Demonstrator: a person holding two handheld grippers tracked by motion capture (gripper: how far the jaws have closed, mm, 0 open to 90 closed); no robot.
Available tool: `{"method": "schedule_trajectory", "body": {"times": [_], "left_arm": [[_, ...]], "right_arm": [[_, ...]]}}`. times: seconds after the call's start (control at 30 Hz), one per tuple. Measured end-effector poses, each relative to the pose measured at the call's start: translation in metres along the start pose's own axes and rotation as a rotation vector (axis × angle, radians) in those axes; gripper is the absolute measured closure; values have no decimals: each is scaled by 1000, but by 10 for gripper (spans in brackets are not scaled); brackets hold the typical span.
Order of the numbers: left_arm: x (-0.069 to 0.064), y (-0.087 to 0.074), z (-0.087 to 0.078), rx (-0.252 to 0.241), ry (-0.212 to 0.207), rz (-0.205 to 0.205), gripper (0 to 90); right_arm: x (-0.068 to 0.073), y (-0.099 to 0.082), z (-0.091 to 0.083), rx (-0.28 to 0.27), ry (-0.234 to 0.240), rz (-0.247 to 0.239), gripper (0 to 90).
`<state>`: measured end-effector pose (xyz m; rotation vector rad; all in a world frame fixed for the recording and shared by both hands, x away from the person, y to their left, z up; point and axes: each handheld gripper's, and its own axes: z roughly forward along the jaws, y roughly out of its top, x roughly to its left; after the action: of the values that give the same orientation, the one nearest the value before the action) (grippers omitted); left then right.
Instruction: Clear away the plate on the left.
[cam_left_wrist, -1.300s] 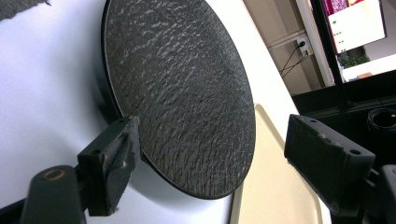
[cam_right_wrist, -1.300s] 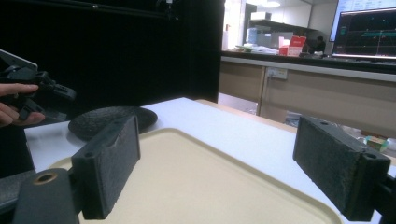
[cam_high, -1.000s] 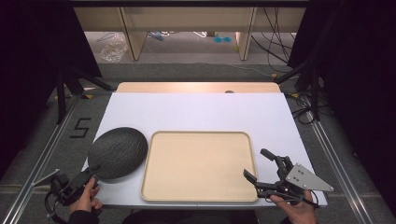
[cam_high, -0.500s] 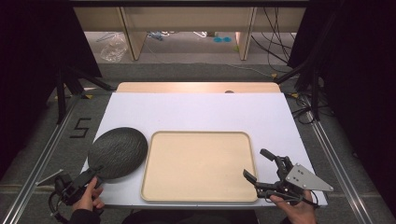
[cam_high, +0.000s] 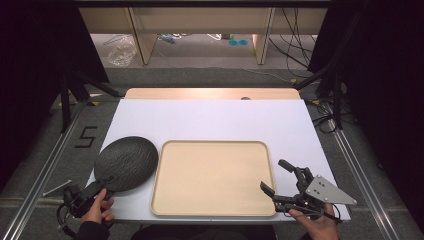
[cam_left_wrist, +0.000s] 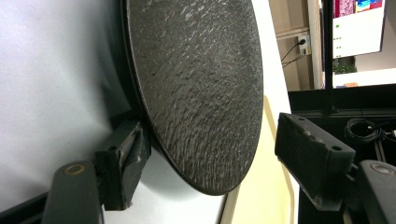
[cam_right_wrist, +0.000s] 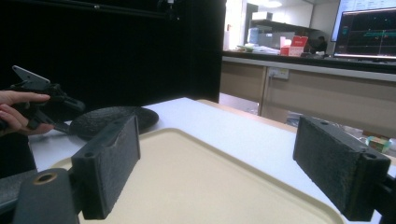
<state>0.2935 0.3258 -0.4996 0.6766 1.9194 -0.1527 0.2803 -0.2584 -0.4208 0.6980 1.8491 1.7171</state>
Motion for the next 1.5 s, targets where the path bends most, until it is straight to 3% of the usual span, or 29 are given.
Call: {"method": "schedule_trajectory", "body": {"times": [0.07,0.1,0.33,0.4,0.5,0.9,0.97,1.13,1.33,1.4,1.43,1.5], "left_arm": [[0,0,1,-3,4,-2,275],[0,1,2,3,-25,-23,279],[2,4,9,2,-17,-50,324],[1,5,11,-4,3,-55,326],[4,5,12,-2,-21,-66,339],[7,7,16,-1,-27,-102,399],[6,7,18,-9,28,-106,431],[8,7,18,-1,42,-84,513],[14,8,17,17,100,-91,725],[15,9,17,21,95,-92,751],[16,9,17,23,91,-93,759],[18,10,17,28,68,-113,770]], "right_arm": [[0,0,0,3,0,0,158],[0,0,0,4,1,1,158],[0,0,0,5,4,1,158],[0,0,0,5,4,0,158],[1,0,0,6,7,1,158],[1,0,0,5,11,0,158],[1,0,0,5,12,0,158],[1,0,0,5,13,2,158],[1,0,0,6,12,4,158],[0,0,1,-5,7,-11,158],[2,0,0,18,16,23,159],[1,0,0,5,13,5,159]]}}
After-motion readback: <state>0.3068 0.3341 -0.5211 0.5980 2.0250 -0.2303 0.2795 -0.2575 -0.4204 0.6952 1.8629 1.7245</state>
